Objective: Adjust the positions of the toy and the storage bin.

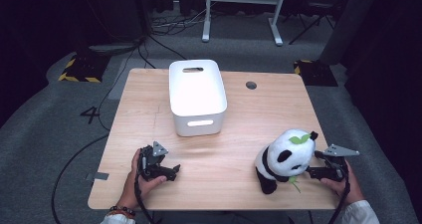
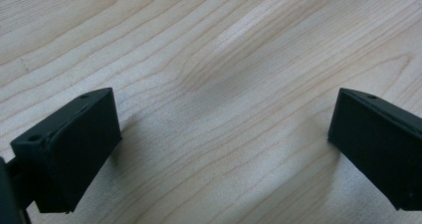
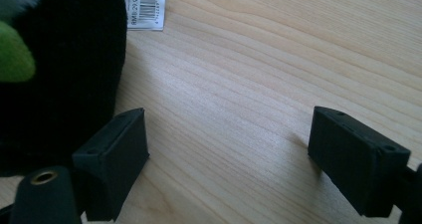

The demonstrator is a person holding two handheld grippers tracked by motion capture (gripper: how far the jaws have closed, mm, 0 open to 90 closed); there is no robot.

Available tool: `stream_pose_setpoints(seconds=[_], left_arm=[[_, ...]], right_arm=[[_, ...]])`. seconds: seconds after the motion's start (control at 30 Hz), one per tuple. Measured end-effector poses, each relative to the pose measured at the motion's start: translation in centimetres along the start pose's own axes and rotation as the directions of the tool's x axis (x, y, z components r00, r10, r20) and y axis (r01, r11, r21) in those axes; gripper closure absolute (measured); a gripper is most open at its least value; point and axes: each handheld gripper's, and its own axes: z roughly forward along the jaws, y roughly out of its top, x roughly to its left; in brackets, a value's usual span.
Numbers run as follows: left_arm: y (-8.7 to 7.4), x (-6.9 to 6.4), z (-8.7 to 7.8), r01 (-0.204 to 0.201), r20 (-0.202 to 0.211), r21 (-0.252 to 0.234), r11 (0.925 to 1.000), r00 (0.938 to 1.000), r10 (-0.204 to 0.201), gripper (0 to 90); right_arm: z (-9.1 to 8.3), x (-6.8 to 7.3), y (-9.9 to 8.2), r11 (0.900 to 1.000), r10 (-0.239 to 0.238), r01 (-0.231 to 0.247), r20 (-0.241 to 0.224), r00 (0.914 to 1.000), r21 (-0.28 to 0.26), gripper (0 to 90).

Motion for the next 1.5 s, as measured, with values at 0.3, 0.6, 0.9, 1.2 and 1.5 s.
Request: stream_pose_setpoints(seconds=[0.3, 0.6, 0.9, 1.2, 1.5], left_arm=[[0.0, 0.0, 0.0, 0.000, -0.006, 0.000, 1.0000, 1.0000, 0.000, 0.4], [0.0, 0.0, 0.0, -0.001, -0.005, 0.000, 1.0000, 1.0000, 0.001, 0.4], [0.0, 0.0, 0.0, -0.001, -0.003, 0.001, 1.0000, 1.0000, 0.001, 0.3], [0.0, 0.0, 0.0, -0.001, -0.003, 0.001, 1.0000, 1.0000, 0.001, 0.3], [0.0, 0.0, 0.0, -0.001, -0.003, 0.001, 1.0000, 1.0000, 0.001, 0.3]], right_arm=[[-0.7, 0.0, 0.0, 0.9985, -0.049, 0.050, -0.017, 0.9986, 0.024, 19.3], [-2.7, 1.6, 0.4, 0.9920, -0.126, 0.126, -0.056, 0.9904, -0.003, 20.9], [-3.3, 2.9, 0.8, 0.9808, -0.195, 0.193, -0.136, 0.9714, -0.025, 20.9], [-2.2, 4.5, 1.5, 0.9737, -0.228, 0.225, -0.180, 0.9570, -0.034, 20.4], [-0.2, 5.2, 1.7, 0.9758, -0.215, 0.218, -0.153, 0.9644, 0.004, 20.3]])
